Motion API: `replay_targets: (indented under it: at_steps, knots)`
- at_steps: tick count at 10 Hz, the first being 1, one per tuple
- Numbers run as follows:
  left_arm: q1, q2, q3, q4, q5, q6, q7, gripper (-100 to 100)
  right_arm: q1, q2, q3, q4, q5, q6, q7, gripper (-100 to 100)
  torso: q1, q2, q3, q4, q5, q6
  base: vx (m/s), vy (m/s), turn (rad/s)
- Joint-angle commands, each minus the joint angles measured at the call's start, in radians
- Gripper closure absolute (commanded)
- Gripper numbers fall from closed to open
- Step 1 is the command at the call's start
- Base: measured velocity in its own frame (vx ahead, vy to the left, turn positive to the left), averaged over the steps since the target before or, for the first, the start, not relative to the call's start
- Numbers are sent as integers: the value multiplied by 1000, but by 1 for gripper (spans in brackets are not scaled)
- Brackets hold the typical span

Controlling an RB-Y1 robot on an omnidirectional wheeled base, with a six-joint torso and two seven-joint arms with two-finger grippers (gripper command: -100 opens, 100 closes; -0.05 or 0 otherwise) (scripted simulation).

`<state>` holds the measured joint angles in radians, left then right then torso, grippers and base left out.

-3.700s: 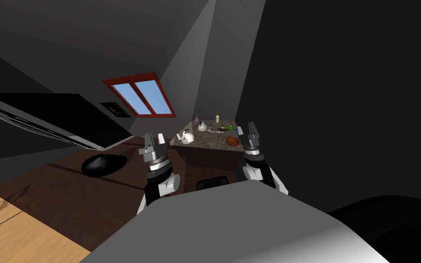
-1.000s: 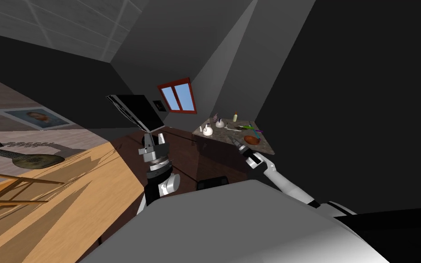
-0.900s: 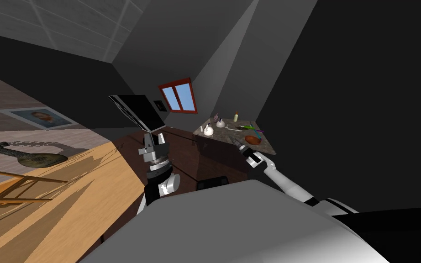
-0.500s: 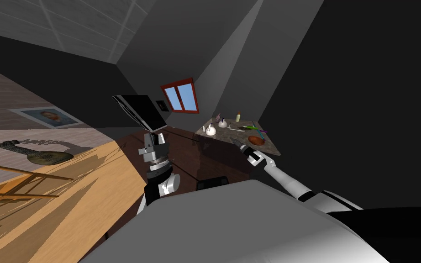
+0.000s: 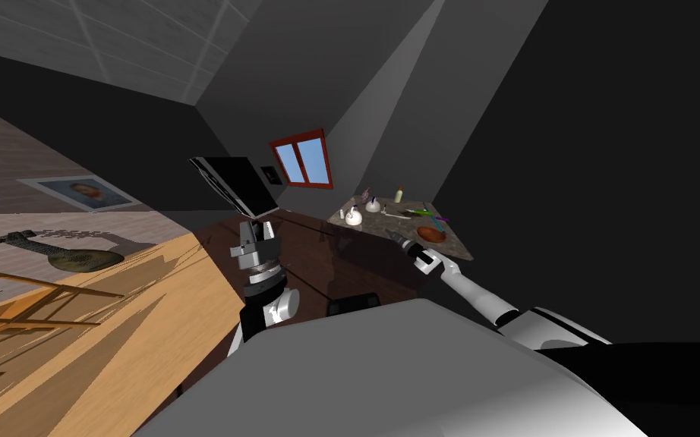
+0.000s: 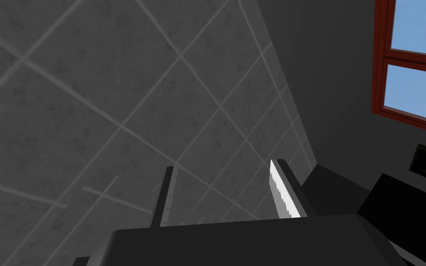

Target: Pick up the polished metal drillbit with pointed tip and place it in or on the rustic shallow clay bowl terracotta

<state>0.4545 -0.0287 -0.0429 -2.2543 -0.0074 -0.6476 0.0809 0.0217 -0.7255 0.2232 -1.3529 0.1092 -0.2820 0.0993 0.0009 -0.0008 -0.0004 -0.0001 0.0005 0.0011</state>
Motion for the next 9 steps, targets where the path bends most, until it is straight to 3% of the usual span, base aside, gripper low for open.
replay_targets:
  at_steps: [1, 2, 3, 4, 6, 9]
  knots:
    - [0, 0, 0, 0, 0, 0, 0, 0, -35, -27, 16, 50, 7, 26, 3, -100, 0, 0, 0, 0, 0, 0, 11, 67, 21]
    - [0, 0, 0, 0, 0, 0, 0, 0, -35, -27, 16, 67, 7, 26, 3, -100, 2, 0, 0, 0, 0, 0, 29, 70, 11]
    - [0, 0, 0, 0, 0, 0, 0, 0, -65, -51, 31, 90, 13, 48, 6, -100, 2, 0, 0, 0, 0, 0, 53, 90, 8]
    - [0, 0, 0, 0, 0, 0, 0, 0, -65, -51, 31, 127, 13, 48, 6, -100, 3, -2, -1, 0, 1, 0, 49, 80, 6]
    - [0, 0, 0, 0, 0, 0, 0, 0, -125, -98, 62, 217, 24, 91, 10, -100, 3, -3, -2, -1, 1, 0, 80, 111, 1]
    - [0, 0, 0, 0, 0, 0, 0, 0, -154, -120, 77, 311, 29, 112, 12, -100, 4, -2, -1, 0, 1, 0, 44, 97, -8]
